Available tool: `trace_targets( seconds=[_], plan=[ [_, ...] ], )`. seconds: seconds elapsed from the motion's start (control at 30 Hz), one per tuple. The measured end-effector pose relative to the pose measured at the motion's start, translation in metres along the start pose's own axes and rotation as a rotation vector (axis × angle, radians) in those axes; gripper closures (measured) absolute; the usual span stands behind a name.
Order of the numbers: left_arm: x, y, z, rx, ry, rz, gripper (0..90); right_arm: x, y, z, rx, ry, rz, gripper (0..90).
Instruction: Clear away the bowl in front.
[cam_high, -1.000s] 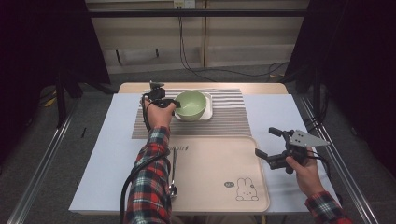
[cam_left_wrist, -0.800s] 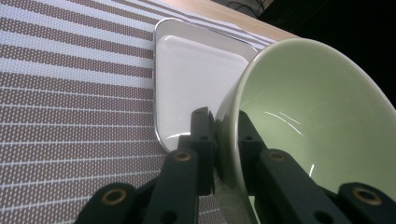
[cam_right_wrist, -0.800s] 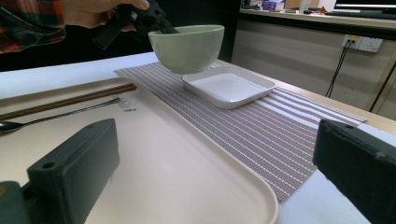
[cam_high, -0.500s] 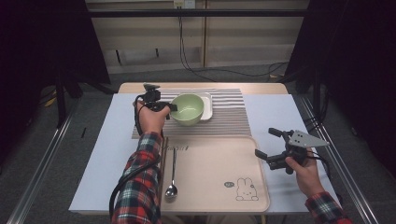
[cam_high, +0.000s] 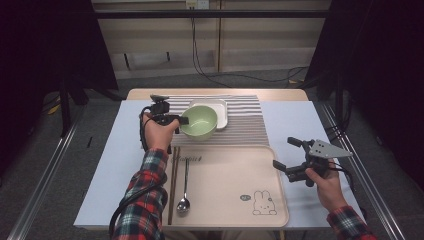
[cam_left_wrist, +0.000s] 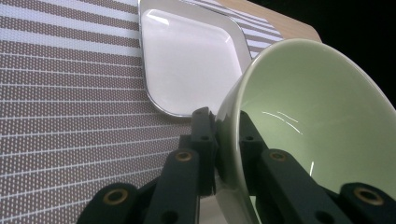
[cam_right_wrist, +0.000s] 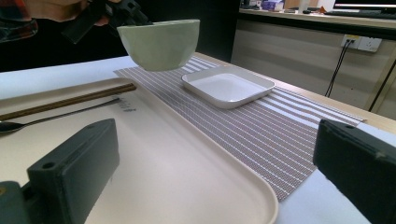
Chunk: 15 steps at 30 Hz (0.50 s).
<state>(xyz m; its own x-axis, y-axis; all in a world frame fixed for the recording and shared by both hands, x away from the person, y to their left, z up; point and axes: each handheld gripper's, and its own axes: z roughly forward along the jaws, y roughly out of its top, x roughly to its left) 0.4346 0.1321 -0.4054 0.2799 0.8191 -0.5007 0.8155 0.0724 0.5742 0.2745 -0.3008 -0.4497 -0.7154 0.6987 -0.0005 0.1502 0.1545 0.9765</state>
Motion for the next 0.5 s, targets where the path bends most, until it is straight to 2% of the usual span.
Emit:
trace_targets(
  seconds=[0.03,0.4,0.43,0.5],
  plan=[
    [0.0,-0.001,-0.001,-0.002,-0.003,0.0,82.0,0.0,0.0,0.0,0.004,0.011,-0.002,0.0],
    [-0.006,-0.014,-0.004,0.039,-0.033,0.037,82.0,0.0,0.0,-0.001,0.0,0.007,-0.003,0.0],
    [-0.007,-0.015,-0.004,0.032,-0.036,0.025,82.0,0.0,0.0,-0.001,0.0,0.007,-0.003,0.0],
    [-0.006,-0.017,-0.004,0.04,-0.046,0.026,82.0,0.0,0.0,-0.001,0.0,-0.001,-0.003,0.0]
  ],
)
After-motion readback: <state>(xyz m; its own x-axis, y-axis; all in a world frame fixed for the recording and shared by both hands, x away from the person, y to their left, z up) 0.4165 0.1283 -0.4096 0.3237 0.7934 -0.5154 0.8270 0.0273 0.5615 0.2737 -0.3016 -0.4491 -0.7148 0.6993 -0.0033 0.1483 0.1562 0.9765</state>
